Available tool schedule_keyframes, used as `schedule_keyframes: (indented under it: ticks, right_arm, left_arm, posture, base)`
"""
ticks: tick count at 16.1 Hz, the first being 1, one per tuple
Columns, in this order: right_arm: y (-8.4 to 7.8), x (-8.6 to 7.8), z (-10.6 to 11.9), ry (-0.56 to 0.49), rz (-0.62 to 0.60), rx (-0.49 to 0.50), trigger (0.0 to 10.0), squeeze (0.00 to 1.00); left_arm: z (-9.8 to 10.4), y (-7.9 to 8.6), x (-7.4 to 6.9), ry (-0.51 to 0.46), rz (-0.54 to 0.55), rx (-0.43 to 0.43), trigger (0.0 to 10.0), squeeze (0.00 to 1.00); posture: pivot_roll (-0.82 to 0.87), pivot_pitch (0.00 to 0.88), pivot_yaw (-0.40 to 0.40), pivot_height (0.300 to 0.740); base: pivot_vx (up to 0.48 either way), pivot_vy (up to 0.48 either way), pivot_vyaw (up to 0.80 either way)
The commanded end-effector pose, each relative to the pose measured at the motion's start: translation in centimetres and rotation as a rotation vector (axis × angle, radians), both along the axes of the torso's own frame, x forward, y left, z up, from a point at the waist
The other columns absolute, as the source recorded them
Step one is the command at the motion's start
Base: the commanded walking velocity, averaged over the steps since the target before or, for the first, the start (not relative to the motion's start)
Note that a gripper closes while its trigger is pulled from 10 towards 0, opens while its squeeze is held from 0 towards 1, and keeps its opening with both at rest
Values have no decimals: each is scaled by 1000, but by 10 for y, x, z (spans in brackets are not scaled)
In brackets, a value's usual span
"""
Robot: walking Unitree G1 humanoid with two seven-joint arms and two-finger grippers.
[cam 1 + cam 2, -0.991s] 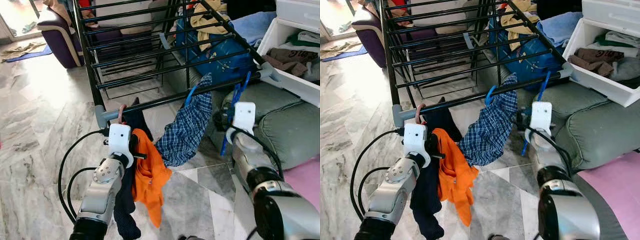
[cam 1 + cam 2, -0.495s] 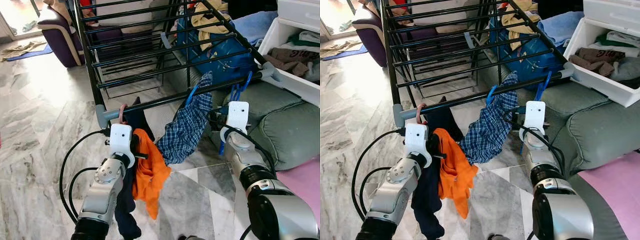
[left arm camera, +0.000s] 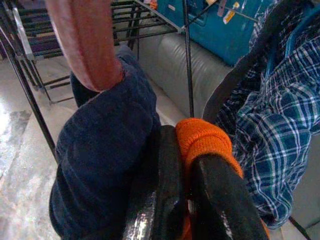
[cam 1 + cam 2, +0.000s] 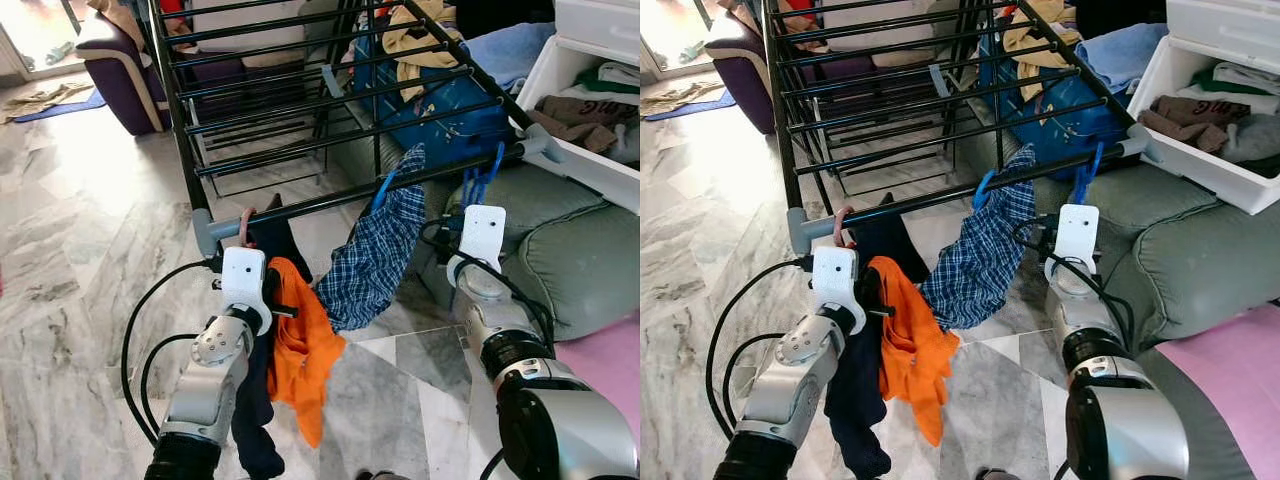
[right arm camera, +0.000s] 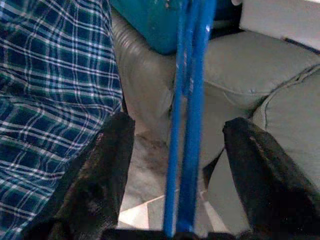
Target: Hang hanger
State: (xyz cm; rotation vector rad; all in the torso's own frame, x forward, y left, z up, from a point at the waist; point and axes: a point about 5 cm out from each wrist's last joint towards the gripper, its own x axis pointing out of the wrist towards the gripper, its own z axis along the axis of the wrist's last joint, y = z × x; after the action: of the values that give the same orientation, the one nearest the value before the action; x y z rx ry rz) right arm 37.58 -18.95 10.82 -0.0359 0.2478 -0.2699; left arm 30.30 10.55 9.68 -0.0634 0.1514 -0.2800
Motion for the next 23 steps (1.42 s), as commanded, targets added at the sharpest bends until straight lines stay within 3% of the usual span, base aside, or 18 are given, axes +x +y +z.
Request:
schedule_keyframes:
  ticks: [1,7,23]
  right_arm:
    - [2,2,2,3,-14,29,0,0]
    - [7,3,3,-3,-31,102,0,0]
    - [5,2,2,4,-41,115,0,0]
  left_arm:
    - [1,-4,2,1,-15,11,10000,0]
    - [1,-4,4,0,-23,17,10000,0]
    - [1,-8,3,3,-40,12,10000,0]
  posture:
    - [-35,102,0,740]
    - [-31,95,6,740]
    - [-38,100,7,740]
  base:
    - [0,0,0]
    - [0,0,0]
    - [0,0,0]
